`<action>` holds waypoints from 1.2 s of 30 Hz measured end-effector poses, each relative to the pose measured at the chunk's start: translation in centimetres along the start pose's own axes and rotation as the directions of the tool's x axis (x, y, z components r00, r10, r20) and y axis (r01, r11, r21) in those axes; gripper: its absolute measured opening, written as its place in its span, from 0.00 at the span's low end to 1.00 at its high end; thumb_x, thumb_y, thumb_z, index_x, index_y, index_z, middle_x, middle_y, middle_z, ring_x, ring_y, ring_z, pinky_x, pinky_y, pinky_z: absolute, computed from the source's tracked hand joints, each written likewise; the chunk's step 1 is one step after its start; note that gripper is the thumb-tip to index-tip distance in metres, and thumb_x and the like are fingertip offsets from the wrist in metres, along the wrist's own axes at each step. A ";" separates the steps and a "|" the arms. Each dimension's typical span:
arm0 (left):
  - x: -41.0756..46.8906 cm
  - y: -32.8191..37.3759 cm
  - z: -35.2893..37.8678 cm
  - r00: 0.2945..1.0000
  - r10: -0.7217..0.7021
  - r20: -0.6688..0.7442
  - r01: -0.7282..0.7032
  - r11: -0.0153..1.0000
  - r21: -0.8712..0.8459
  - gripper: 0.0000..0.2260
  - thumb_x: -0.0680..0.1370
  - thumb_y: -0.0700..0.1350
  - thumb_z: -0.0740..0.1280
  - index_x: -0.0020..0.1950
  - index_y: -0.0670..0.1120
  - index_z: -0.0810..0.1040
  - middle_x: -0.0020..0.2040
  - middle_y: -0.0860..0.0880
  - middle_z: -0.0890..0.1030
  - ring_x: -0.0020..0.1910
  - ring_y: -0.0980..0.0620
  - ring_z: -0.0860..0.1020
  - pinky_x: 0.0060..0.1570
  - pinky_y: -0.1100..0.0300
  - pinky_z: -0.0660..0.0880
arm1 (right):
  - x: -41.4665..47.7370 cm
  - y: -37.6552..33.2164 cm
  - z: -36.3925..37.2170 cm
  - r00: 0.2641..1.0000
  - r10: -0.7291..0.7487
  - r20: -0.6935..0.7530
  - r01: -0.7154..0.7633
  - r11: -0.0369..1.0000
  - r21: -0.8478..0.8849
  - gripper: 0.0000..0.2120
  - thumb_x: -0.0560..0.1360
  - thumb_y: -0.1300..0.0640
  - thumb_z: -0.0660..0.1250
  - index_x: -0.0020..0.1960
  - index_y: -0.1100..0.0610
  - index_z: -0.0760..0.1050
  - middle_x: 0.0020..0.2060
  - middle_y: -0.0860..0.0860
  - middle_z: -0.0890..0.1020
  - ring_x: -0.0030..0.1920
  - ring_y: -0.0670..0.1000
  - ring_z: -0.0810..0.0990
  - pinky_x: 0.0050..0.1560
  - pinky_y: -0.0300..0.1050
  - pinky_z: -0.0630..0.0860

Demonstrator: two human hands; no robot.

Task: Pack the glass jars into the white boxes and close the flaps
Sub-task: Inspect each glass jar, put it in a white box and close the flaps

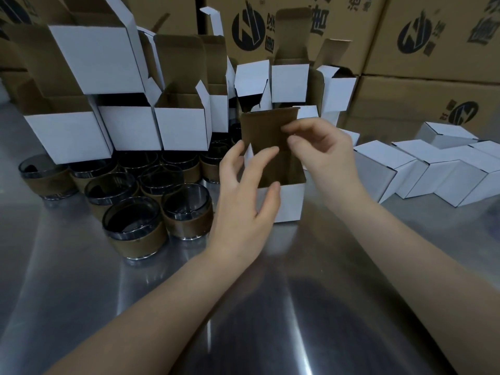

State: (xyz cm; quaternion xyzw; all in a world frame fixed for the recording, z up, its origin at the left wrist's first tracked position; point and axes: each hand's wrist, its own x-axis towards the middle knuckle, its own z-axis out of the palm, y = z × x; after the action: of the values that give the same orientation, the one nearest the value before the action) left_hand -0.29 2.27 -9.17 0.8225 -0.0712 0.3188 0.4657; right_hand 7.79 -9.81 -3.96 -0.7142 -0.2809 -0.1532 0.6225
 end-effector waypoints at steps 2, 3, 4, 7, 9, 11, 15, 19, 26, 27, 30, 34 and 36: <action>0.1 -0.1 0.0 1.000 -0.022 -0.013 0.022 1.000 -0.001 0.16 0.79 0.47 0.63 0.64 0.63 0.71 0.76 0.51 0.56 0.74 0.62 0.58 0.67 0.76 0.56 | 0.0 0.1 0.1 0.998 -0.002 0.070 0.005 0.999 -0.050 0.09 0.76 0.66 0.68 0.52 0.55 0.76 0.48 0.50 0.81 0.52 0.51 0.80 0.51 0.45 0.81; 0.1 -0.1 -0.1 0.999 -0.025 -0.032 0.024 1.000 -0.007 0.15 0.79 0.45 0.65 0.63 0.62 0.72 0.76 0.50 0.57 0.72 0.69 0.57 0.64 0.80 0.55 | 0.0 0.2 0.1 0.996 0.016 0.093 -0.011 0.998 -0.056 0.10 0.75 0.65 0.69 0.53 0.54 0.75 0.49 0.49 0.80 0.53 0.51 0.80 0.52 0.47 0.81; 0.2 -0.2 -0.1 0.998 -0.023 -0.052 0.023 1.000 -0.002 0.15 0.79 0.43 0.66 0.62 0.59 0.73 0.76 0.48 0.58 0.68 0.76 0.55 0.62 0.82 0.54 | 0.1 0.3 0.1 0.994 0.031 0.105 -0.025 0.998 -0.059 0.11 0.75 0.65 0.69 0.54 0.53 0.74 0.50 0.49 0.80 0.53 0.51 0.80 0.52 0.47 0.81; 0.3 -0.1 -0.1 0.996 -0.039 -0.084 0.043 0.998 0.040 0.16 0.78 0.41 0.67 0.65 0.50 0.73 0.75 0.46 0.61 0.63 0.83 0.52 0.59 0.84 0.52 | 0.3 0.4 -0.2 0.995 0.036 0.091 -0.028 0.996 -0.089 0.12 0.75 0.67 0.66 0.54 0.53 0.75 0.50 0.47 0.79 0.53 0.50 0.79 0.52 0.46 0.78; 0.4 0.2 -0.1 0.995 -0.074 -0.073 0.077 0.996 0.044 0.18 0.78 0.42 0.66 0.68 0.50 0.70 0.75 0.47 0.62 0.67 0.78 0.54 0.60 0.83 0.52 | 0.5 0.5 -0.5 0.996 0.035 0.077 -0.025 0.991 -0.134 0.12 0.74 0.66 0.65 0.53 0.53 0.76 0.49 0.48 0.79 0.51 0.48 0.78 0.53 0.43 0.78; 0.4 0.5 -0.2 0.993 -0.111 -0.047 0.112 0.994 0.015 0.20 0.79 0.43 0.65 0.69 0.52 0.67 0.75 0.49 0.65 0.74 0.64 0.57 0.69 0.73 0.57 | 0.6 0.5 -0.6 0.997 0.045 0.065 -0.034 0.987 -0.156 0.12 0.73 0.66 0.64 0.52 0.52 0.77 0.49 0.50 0.80 0.48 0.47 0.77 0.52 0.41 0.76; 0.3 0.9 -0.3 0.990 -0.135 -0.040 0.135 0.991 -0.003 0.20 0.79 0.44 0.66 0.68 0.54 0.65 0.67 0.54 0.72 0.66 0.56 0.71 0.64 0.67 0.69 | 0.7 0.5 -0.5 0.993 0.105 0.056 -0.097 0.987 -0.125 0.13 0.73 0.67 0.63 0.51 0.53 0.78 0.48 0.55 0.79 0.38 0.48 0.74 0.39 0.36 0.75; 0.3 0.9 -0.4 0.987 -0.150 -0.051 0.150 0.989 -0.002 0.19 0.78 0.44 0.67 0.62 0.60 0.62 0.62 0.57 0.72 0.58 0.59 0.74 0.53 0.80 0.66 | 0.8 0.4 -0.6 0.987 0.139 0.075 -0.131 0.986 -0.102 0.14 0.75 0.68 0.61 0.52 0.52 0.78 0.46 0.51 0.77 0.34 0.42 0.74 0.32 0.32 0.73; 0.3 1.0 -0.3 0.983 -0.166 -0.075 0.162 0.985 -0.052 0.19 0.77 0.43 0.68 0.61 0.57 0.63 0.61 0.55 0.73 0.60 0.60 0.73 0.58 0.69 0.71 | 1.2 0.6 -1.3 0.981 0.150 0.124 -0.141 0.987 -0.075 0.18 0.74 0.70 0.58 0.50 0.51 0.79 0.48 0.52 0.78 0.37 0.40 0.78 0.34 0.36 0.77; 0.4 1.0 -0.3 0.982 -0.171 -0.081 0.167 0.984 -0.058 0.19 0.77 0.43 0.68 0.61 0.56 0.62 0.61 0.54 0.73 0.60 0.59 0.73 0.58 0.67 0.71 | 1.2 0.7 -1.5 0.979 0.154 0.137 -0.145 0.987 -0.074 0.19 0.74 0.71 0.57 0.50 0.51 0.79 0.49 0.54 0.78 0.38 0.40 0.78 0.34 0.36 0.78; 0.5 0.9 -0.3 0.967 -0.228 -0.113 0.214 0.969 -0.121 0.20 0.75 0.43 0.70 0.59 0.52 0.62 0.58 0.50 0.75 0.57 0.54 0.76 0.55 0.62 0.74 | 1.5 0.9 -2.2 0.965 0.180 0.191 -0.177 0.984 -0.029 0.23 0.73 0.73 0.55 0.51 0.51 0.80 0.50 0.54 0.78 0.39 0.39 0.80 0.35 0.33 0.76; 0.6 0.8 -0.2 0.951 -0.294 -0.099 0.270 0.941 -0.203 0.21 0.75 0.43 0.71 0.59 0.50 0.61 0.58 0.48 0.75 0.57 0.52 0.76 0.57 0.57 0.76 | 1.9 1.4 -3.2 0.924 0.217 0.314 -0.230 0.973 0.003 0.27 0.73 0.76 0.55 0.55 0.49 0.79 0.49 0.52 0.79 0.42 0.38 0.81 0.36 0.33 0.76; 0.6 0.8 0.0 0.948 -0.302 -0.095 0.275 0.934 -0.228 0.21 0.76 0.42 0.70 0.61 0.50 0.61 0.61 0.48 0.74 0.60 0.52 0.75 0.60 0.59 0.74 | 2.1 1.6 -3.7 0.897 0.232 0.377 -0.257 0.966 0.015 0.27 0.74 0.75 0.56 0.58 0.48 0.78 0.51 0.50 0.78 0.46 0.37 0.80 0.38 0.33 0.77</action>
State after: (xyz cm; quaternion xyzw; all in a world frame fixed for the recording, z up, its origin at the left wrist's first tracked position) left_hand -0.18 1.93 -8.25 0.7475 0.0471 0.2896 0.5959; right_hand 10.87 -13.10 -3.44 -0.7394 -0.3066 0.0735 0.5949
